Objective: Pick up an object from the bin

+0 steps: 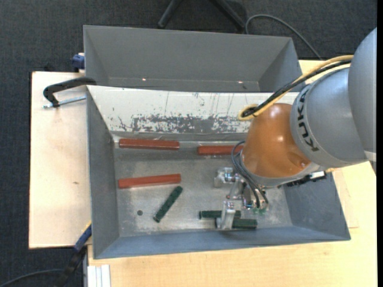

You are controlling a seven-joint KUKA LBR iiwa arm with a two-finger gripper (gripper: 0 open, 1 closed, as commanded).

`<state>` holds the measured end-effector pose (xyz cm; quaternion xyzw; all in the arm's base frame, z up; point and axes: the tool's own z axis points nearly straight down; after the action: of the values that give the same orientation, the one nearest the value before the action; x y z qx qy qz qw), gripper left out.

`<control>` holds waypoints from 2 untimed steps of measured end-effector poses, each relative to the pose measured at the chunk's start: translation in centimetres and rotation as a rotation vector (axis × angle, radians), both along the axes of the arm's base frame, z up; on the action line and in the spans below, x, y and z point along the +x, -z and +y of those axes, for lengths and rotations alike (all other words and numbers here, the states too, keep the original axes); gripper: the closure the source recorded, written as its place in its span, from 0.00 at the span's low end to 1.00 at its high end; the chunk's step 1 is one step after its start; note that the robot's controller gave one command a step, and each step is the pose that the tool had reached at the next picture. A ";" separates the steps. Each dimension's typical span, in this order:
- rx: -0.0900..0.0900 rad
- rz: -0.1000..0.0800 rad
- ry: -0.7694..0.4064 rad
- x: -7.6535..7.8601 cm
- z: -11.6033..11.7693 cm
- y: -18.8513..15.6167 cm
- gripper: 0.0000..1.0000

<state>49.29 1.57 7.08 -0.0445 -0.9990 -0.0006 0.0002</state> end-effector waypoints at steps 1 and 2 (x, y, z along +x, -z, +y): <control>0.000 -0.001 -0.001 0.0 0.0 0.0 1.00; 0.000 -0.012 -0.002 0.3 0.1 -7.7 1.00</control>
Offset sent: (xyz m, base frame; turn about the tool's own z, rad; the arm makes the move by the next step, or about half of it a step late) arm 0.0000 0.0000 0.0000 0.0000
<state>49.56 1.67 14.74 -0.0434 -0.9990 -0.0009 -0.0059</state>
